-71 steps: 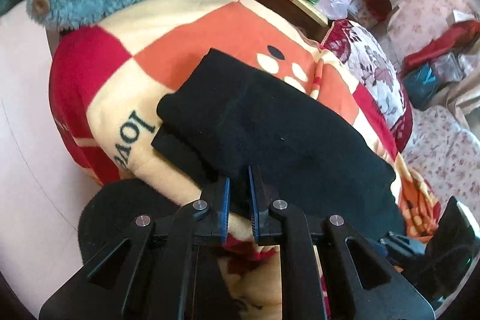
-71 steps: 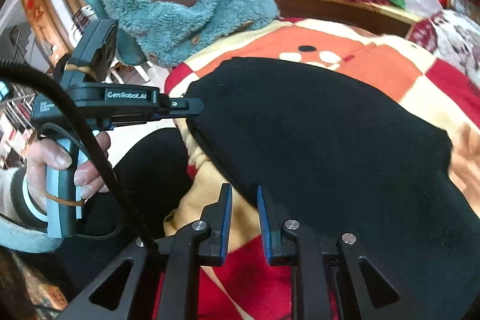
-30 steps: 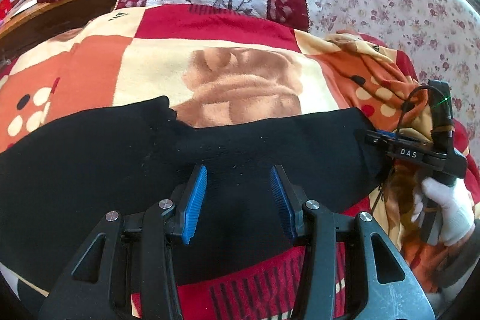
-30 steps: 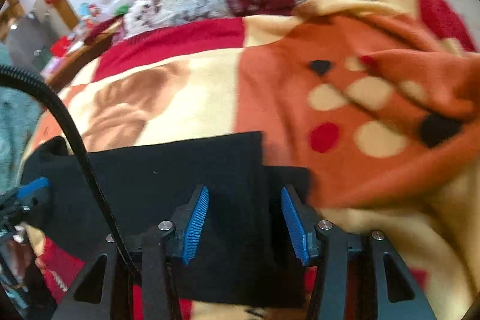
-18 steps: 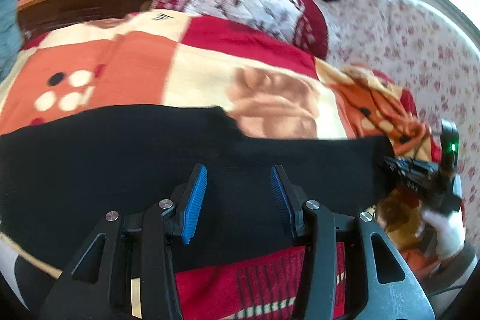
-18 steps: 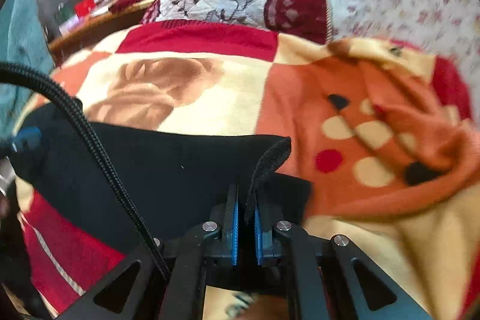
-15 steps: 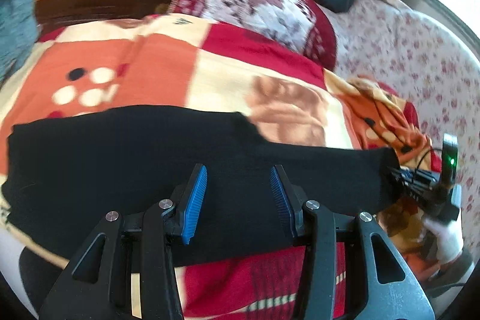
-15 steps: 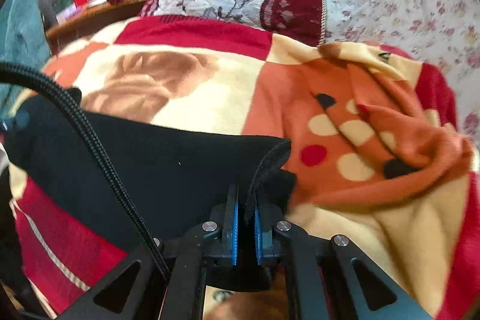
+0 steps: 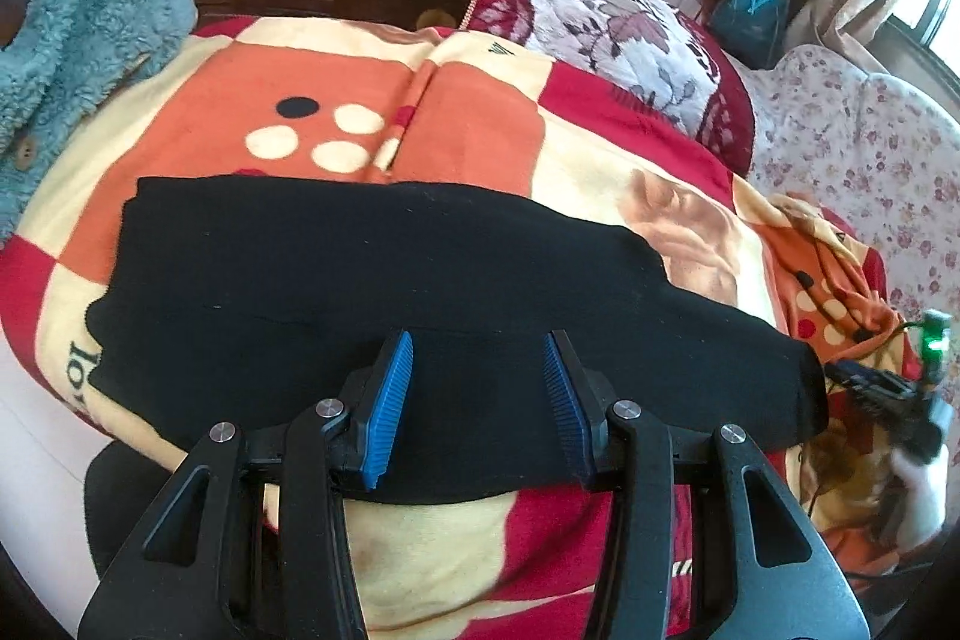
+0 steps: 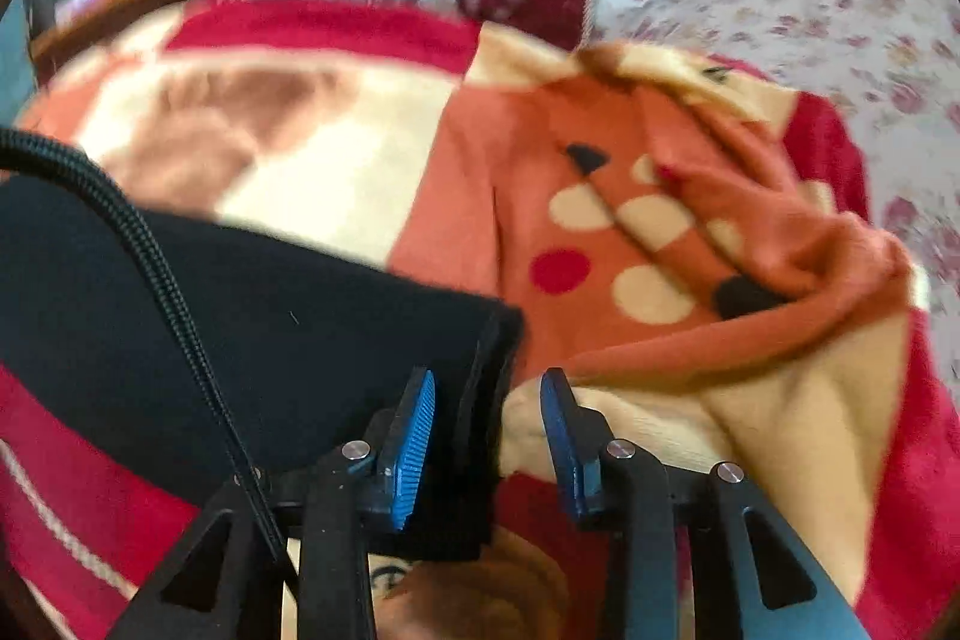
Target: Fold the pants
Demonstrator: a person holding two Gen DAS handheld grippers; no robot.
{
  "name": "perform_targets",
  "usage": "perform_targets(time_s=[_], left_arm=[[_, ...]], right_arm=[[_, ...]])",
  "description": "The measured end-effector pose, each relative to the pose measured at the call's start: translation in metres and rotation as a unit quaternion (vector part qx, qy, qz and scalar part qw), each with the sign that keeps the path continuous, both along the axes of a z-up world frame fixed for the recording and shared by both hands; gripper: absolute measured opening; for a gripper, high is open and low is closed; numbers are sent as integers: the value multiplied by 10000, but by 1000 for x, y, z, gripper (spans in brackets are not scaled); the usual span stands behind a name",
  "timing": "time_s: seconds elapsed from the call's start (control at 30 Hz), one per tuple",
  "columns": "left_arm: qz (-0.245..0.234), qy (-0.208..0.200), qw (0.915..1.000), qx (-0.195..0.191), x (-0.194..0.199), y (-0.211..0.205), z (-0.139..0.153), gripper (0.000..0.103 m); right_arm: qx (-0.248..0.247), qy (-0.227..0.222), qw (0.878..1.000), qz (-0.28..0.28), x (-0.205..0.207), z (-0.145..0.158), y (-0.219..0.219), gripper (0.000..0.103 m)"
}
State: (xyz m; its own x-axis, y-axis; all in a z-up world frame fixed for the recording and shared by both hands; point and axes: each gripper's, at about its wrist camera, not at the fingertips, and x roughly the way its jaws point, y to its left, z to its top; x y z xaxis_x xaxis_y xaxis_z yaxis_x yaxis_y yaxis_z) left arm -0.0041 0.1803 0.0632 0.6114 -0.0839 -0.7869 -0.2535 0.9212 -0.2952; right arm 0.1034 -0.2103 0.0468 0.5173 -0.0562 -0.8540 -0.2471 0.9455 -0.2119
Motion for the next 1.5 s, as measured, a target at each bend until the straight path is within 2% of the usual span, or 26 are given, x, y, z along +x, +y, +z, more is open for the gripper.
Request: perform_targets(time_s=[0.07, 0.13, 0.23, 0.33, 0.57, 0.67, 0.73, 1.03, 1.33, 1.5], left_arm=[[34, 4, 10000, 41, -1, 1, 1, 45], [54, 6, 10000, 72, -2, 1, 1, 45], [53, -19, 9999, 112, -4, 1, 3, 45], [50, -41, 9997, 256, -7, 0, 5, 45], [128, -41, 9992, 381, -15, 4, 6, 45], [186, -18, 9991, 368, -19, 8, 5, 45], [238, -8, 9991, 350, -21, 11, 4, 45], [476, 52, 9983, 325, -34, 27, -1, 45], [955, 193, 9950, 210, -46, 56, -10, 45], [958, 219, 9947, 296, -45, 55, -12, 45]], right_arm=[[462, -214, 9987, -19, -7, 17, -4, 34], [1234, -376, 9916, 115, -14, 32, -5, 35], [2193, -357, 9747, 251, -19, 42, 2, 35], [2684, -208, 9611, 610, -22, 39, 27, 35], [2550, 122, 9546, 1533, -35, 21, 105, 36], [2531, 207, 9497, 1833, -42, 17, 126, 50], [2584, 284, 9447, 2000, -46, 15, 137, 51], [2430, 502, 9417, 2273, -43, 9, 171, 53], [2327, 609, 9410, 2381, -41, 4, 188, 54], [2254, 631, 9418, 2412, -43, 0, 190, 55]])
